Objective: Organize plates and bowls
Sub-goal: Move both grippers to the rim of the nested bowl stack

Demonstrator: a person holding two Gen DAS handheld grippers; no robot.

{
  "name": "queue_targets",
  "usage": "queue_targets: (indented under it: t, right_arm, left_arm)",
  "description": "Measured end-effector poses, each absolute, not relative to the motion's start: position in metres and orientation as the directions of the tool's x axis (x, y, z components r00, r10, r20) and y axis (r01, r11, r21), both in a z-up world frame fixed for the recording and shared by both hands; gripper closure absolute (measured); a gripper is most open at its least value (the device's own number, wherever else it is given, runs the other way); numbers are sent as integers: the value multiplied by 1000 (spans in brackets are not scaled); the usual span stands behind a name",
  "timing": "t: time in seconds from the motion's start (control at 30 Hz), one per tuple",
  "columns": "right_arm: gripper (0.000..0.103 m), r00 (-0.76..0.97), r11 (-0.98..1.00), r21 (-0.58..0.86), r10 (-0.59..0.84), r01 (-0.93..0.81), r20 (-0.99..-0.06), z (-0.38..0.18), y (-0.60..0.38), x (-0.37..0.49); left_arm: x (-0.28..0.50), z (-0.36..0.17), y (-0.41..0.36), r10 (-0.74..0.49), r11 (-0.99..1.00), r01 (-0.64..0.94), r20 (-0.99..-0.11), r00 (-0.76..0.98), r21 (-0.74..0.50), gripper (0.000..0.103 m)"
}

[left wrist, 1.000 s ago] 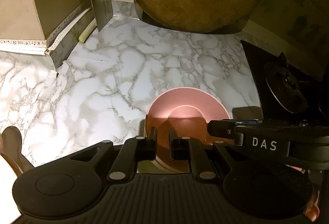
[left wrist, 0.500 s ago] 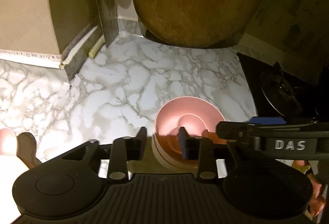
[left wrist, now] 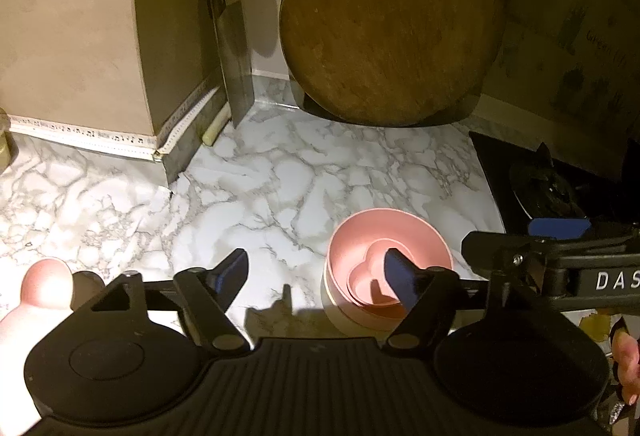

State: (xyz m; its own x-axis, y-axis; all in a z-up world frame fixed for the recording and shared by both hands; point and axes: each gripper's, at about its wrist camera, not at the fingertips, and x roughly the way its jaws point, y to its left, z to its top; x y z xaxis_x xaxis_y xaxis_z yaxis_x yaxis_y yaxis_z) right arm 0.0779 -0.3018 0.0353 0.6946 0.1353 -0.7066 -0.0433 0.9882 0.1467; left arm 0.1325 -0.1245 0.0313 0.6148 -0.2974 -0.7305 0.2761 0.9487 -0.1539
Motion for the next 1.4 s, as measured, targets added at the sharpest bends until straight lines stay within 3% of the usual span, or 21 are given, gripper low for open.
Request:
queue_targets:
  t: [0.17, 0.63, 0.87, 1.23, 1.4]
  right_arm:
    - [1, 722, 992, 118, 110, -40, -683, 35, -300, 74]
    - [1, 682, 991, 128, 110, -25, -723, 7, -311, 92]
    - [20, 606, 978, 196, 114, 70, -787, -24, -327, 121]
    - [31, 541, 967, 231, 138, 107, -830, -49, -327, 142]
    - [43, 527, 967, 231, 140, 111, -839, -54, -327, 147]
  left_arm:
    - [130, 29, -122, -287, 954, 256, -720, 632, -155, 25]
    - [144, -4, -126, -252, 968, 167, -748, 615, -188, 25]
    - [153, -31, -137, -255, 967, 128, -787, 562, -222, 25]
    - [166, -56, -150, -272, 961, 86, -826, 494, -264, 25]
    - [172, -65, -155, -294, 953, 82, -837, 461, -290, 26]
